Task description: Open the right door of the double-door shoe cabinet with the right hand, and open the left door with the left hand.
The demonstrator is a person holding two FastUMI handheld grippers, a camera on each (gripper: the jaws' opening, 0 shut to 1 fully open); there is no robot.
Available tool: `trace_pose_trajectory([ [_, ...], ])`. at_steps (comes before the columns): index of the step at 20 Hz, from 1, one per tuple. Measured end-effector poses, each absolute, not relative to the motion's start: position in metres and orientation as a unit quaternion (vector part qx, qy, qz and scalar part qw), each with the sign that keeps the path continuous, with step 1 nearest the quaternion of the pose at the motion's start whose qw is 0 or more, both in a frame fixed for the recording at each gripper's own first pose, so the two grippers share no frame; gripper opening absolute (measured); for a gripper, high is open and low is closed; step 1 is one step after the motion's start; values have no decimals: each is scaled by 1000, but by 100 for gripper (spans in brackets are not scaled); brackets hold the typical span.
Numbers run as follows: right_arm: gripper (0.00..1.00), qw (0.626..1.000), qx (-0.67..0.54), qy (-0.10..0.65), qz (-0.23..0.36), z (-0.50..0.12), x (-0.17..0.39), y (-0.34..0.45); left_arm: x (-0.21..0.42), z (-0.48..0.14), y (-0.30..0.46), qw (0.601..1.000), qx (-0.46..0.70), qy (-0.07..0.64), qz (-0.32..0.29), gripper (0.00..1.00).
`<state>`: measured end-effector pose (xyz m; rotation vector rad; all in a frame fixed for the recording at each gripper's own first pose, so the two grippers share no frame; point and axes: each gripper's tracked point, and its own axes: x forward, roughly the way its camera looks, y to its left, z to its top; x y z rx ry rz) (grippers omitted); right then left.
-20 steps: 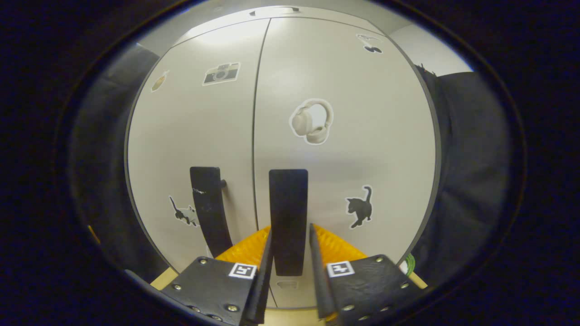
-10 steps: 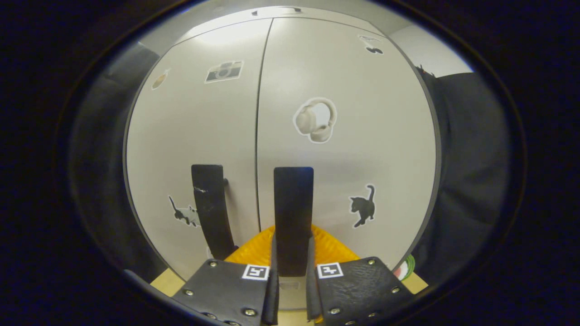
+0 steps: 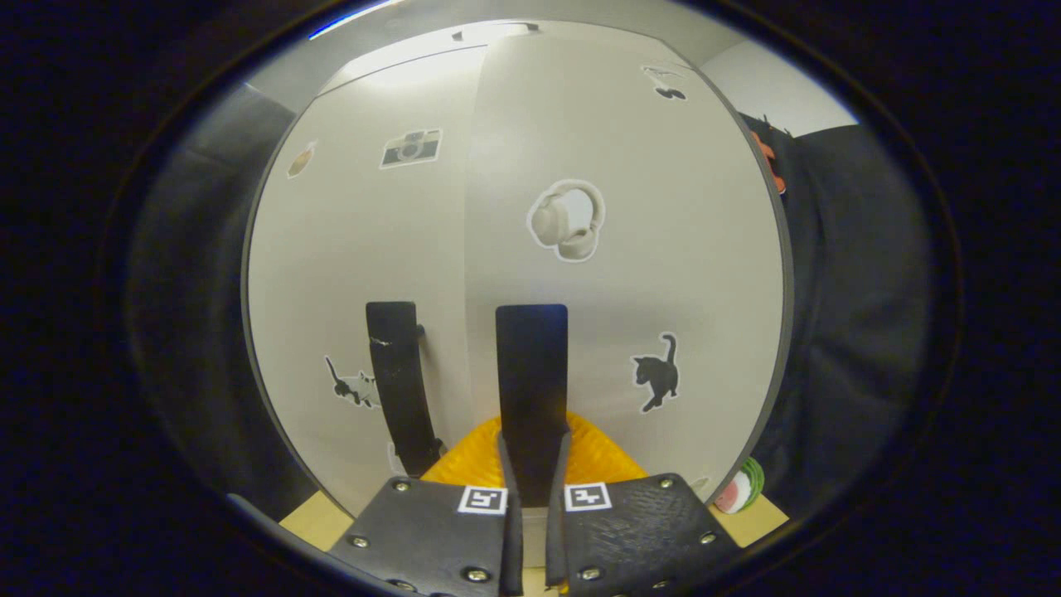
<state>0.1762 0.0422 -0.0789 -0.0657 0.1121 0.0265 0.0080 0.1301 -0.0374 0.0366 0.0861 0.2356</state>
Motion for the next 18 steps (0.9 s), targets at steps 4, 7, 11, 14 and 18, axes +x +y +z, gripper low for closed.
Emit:
trace_pose_trajectory([
  [4,11,997,-35,58,25,-77,158,36,2,-40,122,993,19,45,111,97],
  [7,11,997,-37,56,33,-76,150,33,-1,-44,113,993,18,52,102,97],
  [11,11,996,-34,58,55,-75,136,27,-4,-50,107,993,21,59,100,96],
  [14,11,995,-39,61,70,-75,128,23,-5,-53,102,993,21,63,96,97],
  [18,11,992,-43,68,93,-73,119,18,-3,-56,98,993,25,68,95,97],
])
